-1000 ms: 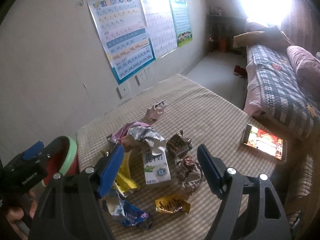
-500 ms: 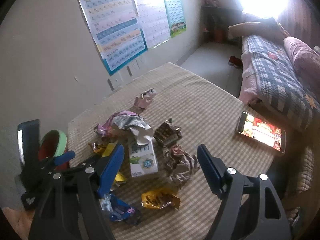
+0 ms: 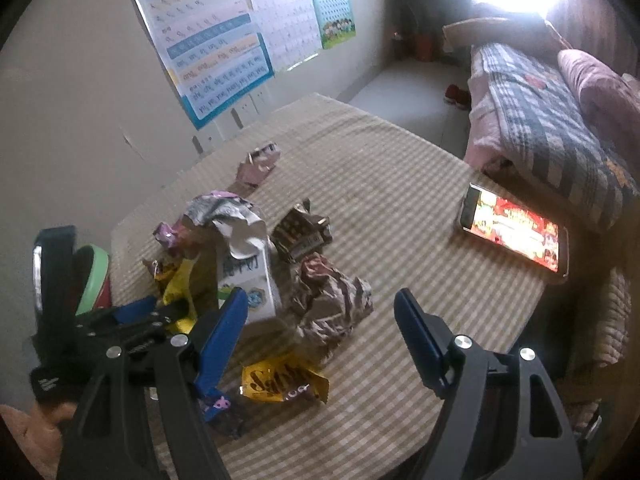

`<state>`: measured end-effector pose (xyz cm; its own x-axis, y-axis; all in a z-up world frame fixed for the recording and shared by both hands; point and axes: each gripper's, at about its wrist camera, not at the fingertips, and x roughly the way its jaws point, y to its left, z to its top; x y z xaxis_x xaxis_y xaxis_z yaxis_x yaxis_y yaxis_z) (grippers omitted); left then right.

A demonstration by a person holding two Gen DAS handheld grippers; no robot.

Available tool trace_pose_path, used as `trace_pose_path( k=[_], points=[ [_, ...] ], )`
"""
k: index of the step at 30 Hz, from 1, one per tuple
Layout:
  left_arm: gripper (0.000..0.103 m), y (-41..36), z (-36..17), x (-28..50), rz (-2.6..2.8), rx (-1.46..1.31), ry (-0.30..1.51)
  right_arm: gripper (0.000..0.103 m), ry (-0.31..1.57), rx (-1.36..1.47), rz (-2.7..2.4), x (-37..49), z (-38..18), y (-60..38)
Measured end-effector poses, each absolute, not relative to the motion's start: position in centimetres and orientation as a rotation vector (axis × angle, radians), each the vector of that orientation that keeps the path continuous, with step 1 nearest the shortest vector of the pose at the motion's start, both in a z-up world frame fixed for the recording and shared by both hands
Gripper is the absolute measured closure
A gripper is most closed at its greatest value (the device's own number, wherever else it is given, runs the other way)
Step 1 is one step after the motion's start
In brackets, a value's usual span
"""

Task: Collect trash
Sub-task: 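Grasp the yellow paper with the left tool while the right tool grasps crumpled paper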

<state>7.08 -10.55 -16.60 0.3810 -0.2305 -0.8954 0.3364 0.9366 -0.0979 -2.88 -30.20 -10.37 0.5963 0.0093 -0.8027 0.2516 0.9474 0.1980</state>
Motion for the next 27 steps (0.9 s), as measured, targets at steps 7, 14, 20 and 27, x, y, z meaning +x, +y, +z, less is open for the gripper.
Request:
trace_pose_path(
  k=[7, 14, 20, 27],
  points=[
    [0.062, -9.6, -13.2, 6.0, -0.369, 0.089, 1.028, 0.03, 0.95, 0.339, -0.12, -0.6, -11.5, -31.0],
    [0.062, -7.1, -10.1, 4.6, -0.326, 0.053, 0.931, 0.03, 0.983, 0.376, -0.12, 3.0, -12.1, -32.6],
    [0.062, -6.1, -9.0, 4.6, -0.284, 0.058, 0.877, 0.03, 1.068, 0.321, -0.112, 3.3, -14.2, -32.2],
    [0.062, -5.5, -8.1, 4.6, -0.277, 0.06, 0.849, 0.046, 1.162, 0.308, -0.095, 3.4, -17.3, -31.4]
  ],
)
